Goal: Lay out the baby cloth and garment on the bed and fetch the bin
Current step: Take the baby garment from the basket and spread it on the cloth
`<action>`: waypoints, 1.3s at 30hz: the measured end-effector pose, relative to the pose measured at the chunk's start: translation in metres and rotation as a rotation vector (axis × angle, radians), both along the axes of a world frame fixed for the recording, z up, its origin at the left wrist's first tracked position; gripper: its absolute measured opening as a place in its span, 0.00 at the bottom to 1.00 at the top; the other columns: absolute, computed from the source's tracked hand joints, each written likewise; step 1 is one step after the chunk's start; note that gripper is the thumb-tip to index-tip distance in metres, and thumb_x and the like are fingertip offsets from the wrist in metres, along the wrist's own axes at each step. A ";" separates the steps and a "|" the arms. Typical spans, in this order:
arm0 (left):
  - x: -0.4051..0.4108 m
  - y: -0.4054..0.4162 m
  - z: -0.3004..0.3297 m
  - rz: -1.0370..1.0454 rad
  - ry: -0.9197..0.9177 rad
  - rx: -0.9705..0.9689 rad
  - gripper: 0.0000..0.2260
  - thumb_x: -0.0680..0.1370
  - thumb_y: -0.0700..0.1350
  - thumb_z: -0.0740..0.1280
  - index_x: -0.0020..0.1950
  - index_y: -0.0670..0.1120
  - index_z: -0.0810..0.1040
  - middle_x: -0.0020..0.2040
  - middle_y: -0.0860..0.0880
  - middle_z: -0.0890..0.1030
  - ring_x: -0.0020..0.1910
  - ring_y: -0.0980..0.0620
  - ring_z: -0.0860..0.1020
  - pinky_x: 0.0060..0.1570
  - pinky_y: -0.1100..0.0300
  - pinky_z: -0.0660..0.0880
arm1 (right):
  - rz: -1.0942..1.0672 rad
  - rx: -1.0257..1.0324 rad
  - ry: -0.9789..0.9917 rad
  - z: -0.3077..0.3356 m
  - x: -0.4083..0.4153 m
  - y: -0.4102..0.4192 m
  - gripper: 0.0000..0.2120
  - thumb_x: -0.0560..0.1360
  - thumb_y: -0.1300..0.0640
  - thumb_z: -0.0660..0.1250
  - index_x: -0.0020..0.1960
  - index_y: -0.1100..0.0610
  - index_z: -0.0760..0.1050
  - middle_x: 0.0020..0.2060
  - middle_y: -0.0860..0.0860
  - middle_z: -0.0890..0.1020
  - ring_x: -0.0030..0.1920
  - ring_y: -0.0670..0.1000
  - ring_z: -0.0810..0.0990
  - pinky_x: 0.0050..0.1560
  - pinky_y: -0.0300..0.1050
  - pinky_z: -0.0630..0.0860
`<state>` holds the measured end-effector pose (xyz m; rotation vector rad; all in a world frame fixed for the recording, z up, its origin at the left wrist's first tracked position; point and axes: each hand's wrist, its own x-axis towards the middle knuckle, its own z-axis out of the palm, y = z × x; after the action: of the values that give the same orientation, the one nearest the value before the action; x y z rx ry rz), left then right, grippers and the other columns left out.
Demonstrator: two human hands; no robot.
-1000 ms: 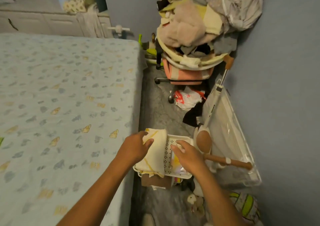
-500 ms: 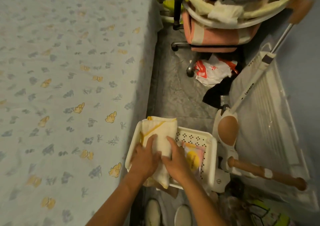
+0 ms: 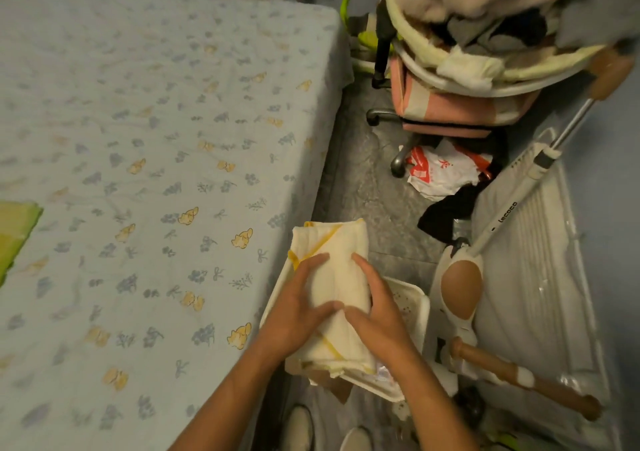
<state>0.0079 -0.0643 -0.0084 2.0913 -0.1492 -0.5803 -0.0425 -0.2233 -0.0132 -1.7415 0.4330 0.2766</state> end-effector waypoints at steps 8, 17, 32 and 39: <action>-0.006 0.074 0.119 0.239 -0.110 -0.222 0.29 0.76 0.55 0.69 0.72 0.70 0.59 0.70 0.74 0.59 0.69 0.72 0.61 0.68 0.63 0.65 | 0.265 0.015 -0.175 0.124 0.032 0.058 0.37 0.73 0.62 0.64 0.69 0.27 0.59 0.70 0.44 0.66 0.67 0.48 0.70 0.66 0.55 0.73; -0.068 0.278 0.205 0.596 -0.235 -0.288 0.29 0.75 0.50 0.73 0.69 0.70 0.64 0.72 0.62 0.66 0.68 0.58 0.70 0.65 0.49 0.73 | 0.621 -0.056 -0.298 0.199 0.028 0.264 0.32 0.76 0.51 0.64 0.71 0.28 0.54 0.70 0.43 0.64 0.69 0.47 0.67 0.68 0.53 0.70; -0.201 0.697 0.256 0.916 -0.357 -0.389 0.24 0.79 0.48 0.68 0.72 0.61 0.65 0.69 0.56 0.68 0.57 0.64 0.73 0.41 0.71 0.75 | 0.881 -0.049 -0.318 0.276 -0.095 0.690 0.33 0.75 0.45 0.68 0.74 0.35 0.54 0.71 0.36 0.62 0.68 0.44 0.68 0.58 0.38 0.72; -0.149 0.780 0.238 0.951 -0.290 -0.488 0.24 0.80 0.53 0.64 0.73 0.65 0.60 0.75 0.55 0.64 0.65 0.49 0.73 0.57 0.45 0.78 | 0.866 -0.138 -0.283 0.265 -0.054 0.771 0.45 0.62 0.39 0.77 0.72 0.30 0.56 0.69 0.39 0.63 0.67 0.46 0.67 0.58 0.41 0.73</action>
<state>-0.1408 0.7156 0.2296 1.5117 0.4787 0.3135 -0.0970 0.5477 0.2515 -1.9862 -0.5460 0.6087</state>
